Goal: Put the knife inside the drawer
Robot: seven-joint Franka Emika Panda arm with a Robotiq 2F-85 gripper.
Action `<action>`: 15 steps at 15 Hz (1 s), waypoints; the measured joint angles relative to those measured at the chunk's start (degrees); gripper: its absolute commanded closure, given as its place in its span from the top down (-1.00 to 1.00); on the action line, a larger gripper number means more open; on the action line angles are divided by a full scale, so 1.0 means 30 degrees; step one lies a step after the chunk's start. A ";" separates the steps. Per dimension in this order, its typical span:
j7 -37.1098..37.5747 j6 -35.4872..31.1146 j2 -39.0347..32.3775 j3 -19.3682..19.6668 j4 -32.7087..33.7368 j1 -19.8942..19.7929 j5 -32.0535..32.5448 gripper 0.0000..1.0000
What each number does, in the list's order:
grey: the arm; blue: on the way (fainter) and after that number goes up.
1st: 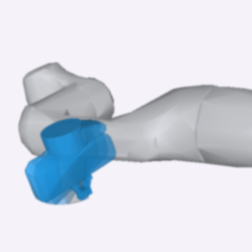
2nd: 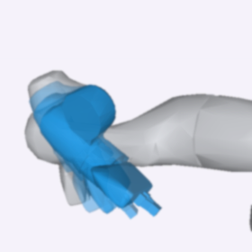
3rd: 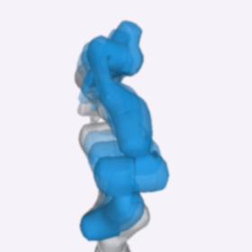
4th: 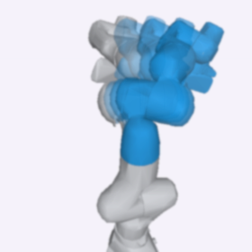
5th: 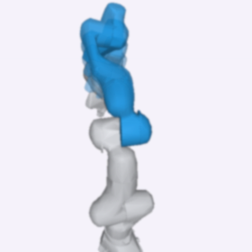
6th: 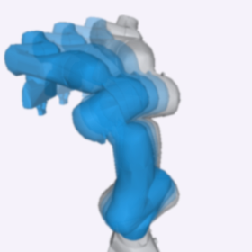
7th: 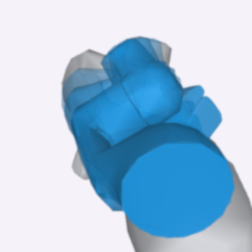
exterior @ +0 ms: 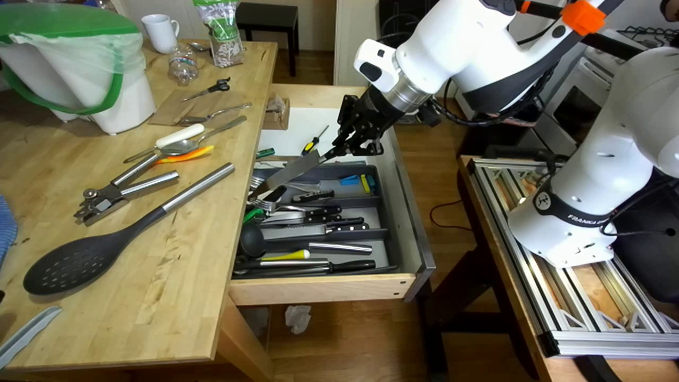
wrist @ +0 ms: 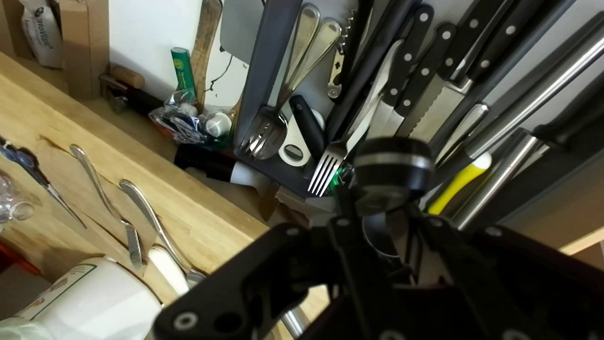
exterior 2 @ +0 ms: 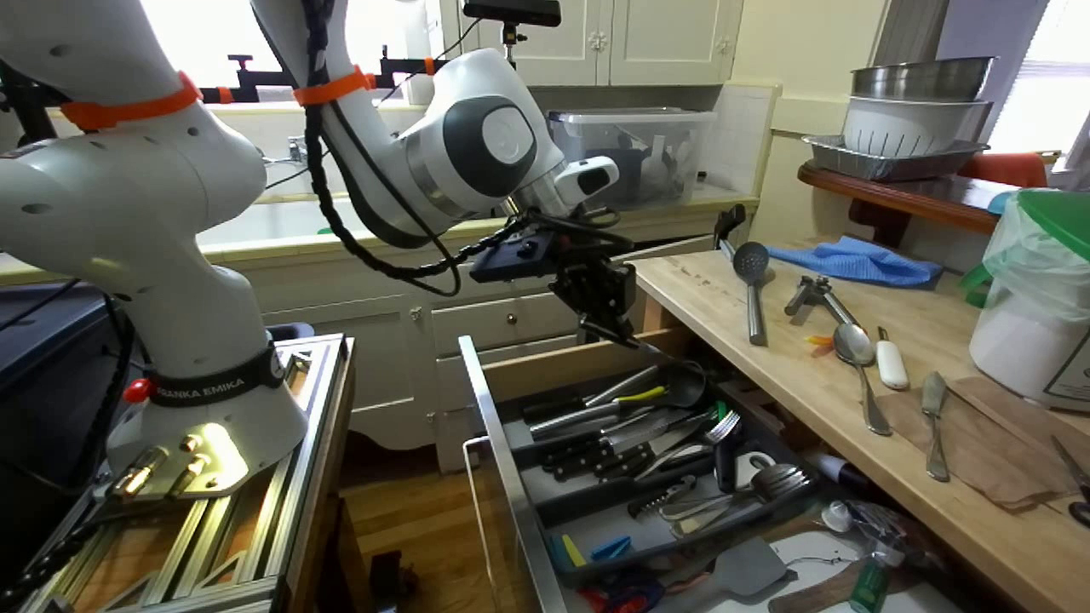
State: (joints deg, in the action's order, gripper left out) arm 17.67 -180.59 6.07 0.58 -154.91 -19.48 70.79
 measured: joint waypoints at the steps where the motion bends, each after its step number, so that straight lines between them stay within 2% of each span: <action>1: 0.0246 -0.0050 -0.0074 0.0001 0.0066 -0.0081 0.0320 -0.88; 15: 0.4568 -0.0589 -0.1944 0.0046 0.2293 -0.0486 0.6018 -0.88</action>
State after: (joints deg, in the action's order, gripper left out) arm 31.37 -182.36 0.24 0.72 -148.03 -20.94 88.85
